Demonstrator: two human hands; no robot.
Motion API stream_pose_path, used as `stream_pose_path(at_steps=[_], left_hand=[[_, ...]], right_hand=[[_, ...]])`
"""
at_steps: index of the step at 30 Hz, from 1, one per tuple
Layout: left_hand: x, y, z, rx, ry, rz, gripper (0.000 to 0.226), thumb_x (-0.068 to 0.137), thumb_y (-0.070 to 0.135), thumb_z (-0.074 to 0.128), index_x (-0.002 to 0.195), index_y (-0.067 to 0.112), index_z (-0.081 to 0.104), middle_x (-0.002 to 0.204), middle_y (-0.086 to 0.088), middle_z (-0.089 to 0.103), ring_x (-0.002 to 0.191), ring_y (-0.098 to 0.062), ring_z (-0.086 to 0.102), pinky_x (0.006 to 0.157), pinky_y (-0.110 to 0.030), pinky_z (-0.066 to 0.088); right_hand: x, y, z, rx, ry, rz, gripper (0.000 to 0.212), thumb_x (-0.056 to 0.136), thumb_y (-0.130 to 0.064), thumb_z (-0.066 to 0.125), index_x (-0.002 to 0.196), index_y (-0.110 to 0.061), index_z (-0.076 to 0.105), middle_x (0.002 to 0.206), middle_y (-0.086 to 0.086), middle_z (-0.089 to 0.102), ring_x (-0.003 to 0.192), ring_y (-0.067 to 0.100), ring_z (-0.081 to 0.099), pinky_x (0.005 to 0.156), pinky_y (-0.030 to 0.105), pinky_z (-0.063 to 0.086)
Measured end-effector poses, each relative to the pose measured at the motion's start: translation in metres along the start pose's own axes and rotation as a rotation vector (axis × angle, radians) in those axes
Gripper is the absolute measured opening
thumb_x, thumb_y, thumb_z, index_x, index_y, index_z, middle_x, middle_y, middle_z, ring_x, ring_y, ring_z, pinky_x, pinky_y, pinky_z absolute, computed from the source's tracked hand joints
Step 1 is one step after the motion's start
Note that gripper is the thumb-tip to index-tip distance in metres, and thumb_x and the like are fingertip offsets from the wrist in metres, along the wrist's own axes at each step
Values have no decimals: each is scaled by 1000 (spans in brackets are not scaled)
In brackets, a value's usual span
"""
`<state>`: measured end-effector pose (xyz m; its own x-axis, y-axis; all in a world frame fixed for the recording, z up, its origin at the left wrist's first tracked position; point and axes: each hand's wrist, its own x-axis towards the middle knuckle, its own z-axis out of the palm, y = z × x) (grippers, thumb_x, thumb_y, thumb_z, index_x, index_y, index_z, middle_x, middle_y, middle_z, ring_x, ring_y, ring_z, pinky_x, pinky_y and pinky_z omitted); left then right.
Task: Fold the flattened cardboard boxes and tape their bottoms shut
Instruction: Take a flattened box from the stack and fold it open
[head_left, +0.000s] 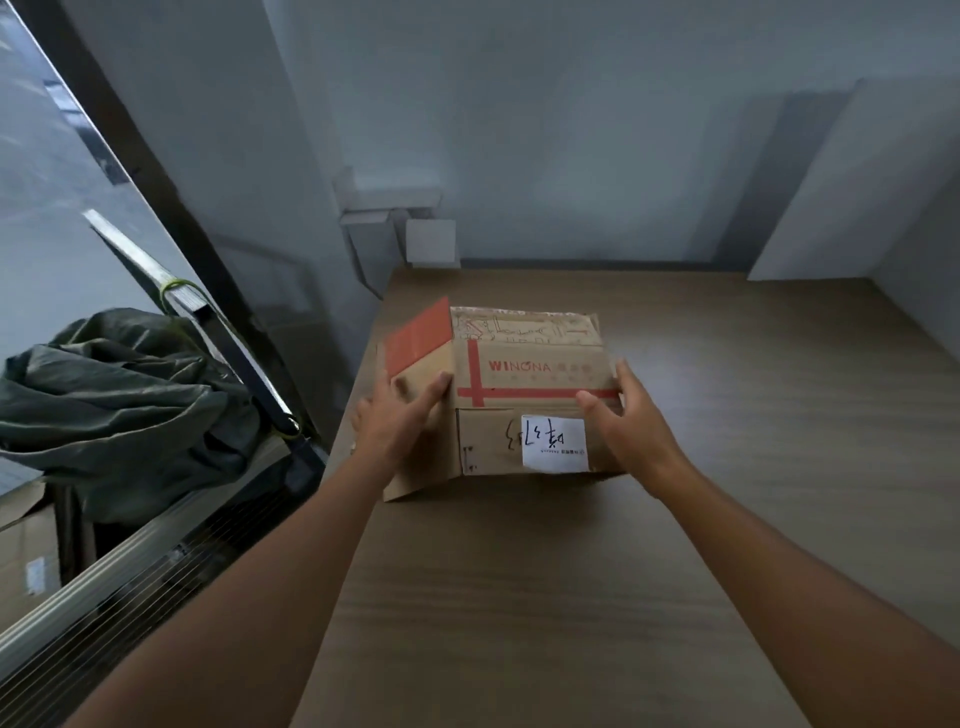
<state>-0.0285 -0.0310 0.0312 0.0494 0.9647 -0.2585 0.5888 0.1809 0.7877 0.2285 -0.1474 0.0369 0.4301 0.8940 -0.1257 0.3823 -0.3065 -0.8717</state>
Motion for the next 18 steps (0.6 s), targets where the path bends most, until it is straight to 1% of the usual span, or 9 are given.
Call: stream_pose_path(at_steps=[1,2,4,7,9,12,14,16,18], left_hand=[[-12,-1,-6,-98,-52,37,110,62,92,64,154,45,26,155,-7,37,142,-37,36,112,-61,35],[-30,0,-15,-182,-106,81,107,63,87,70,153,47,29,154,-2,39,139,-32,40,109,-56,38],[-73,5,-33,-302,-226,166,99,68,70,79,152,50,31,153,3,41,132,-22,46,101,-43,42],[-131,2,-49,-437,-386,223,99,71,48,81,152,55,25,144,10,46,123,-8,48,96,-33,39],[-170,-7,-56,-470,-486,235,99,72,40,79,152,59,23,145,12,44,127,-8,45,104,-39,35],[-226,-32,-53,-426,-586,263,95,75,38,77,149,65,23,156,8,38,140,-19,39,113,-48,33],[-261,-52,-46,-394,-631,262,95,75,37,75,148,67,21,160,7,31,145,-23,32,116,-54,31],[-291,-70,-38,-387,-645,244,94,72,35,71,147,66,23,163,8,26,149,-24,25,117,-59,27],[-316,-84,-30,-409,-662,214,88,71,40,66,148,63,28,163,8,28,149,-25,26,118,-61,26]], right_hand=[[-17,-5,-4,43,17,9,68,102,-37,56,159,-22,22,124,-10,53,122,19,55,86,28,54],[-35,-10,-9,77,36,21,70,103,-37,56,160,-21,19,130,-10,53,126,21,53,89,31,51],[-75,-18,-20,135,77,44,76,102,-43,55,162,-25,12,151,0,44,133,28,49,98,42,48],[-142,-27,-35,191,113,58,84,95,-58,57,161,-33,12,154,7,39,133,30,49,105,53,48],[-190,-30,-42,223,128,71,87,84,-71,55,157,-44,18,153,3,39,134,29,47,106,56,47],[-257,-20,-51,292,150,68,67,79,-76,55,141,-58,37,144,0,44,130,26,49,105,57,48],[-298,-7,-54,357,171,106,61,78,-73,58,136,-56,44,141,2,47,127,25,51,104,54,49],[-336,7,-53,413,190,115,61,81,-68,60,136,-48,46,139,2,51,126,23,54,103,50,51],[-366,22,-51,443,186,126,61,82,-64,61,135,-37,47,137,2,55,125,23,57,102,49,53]])
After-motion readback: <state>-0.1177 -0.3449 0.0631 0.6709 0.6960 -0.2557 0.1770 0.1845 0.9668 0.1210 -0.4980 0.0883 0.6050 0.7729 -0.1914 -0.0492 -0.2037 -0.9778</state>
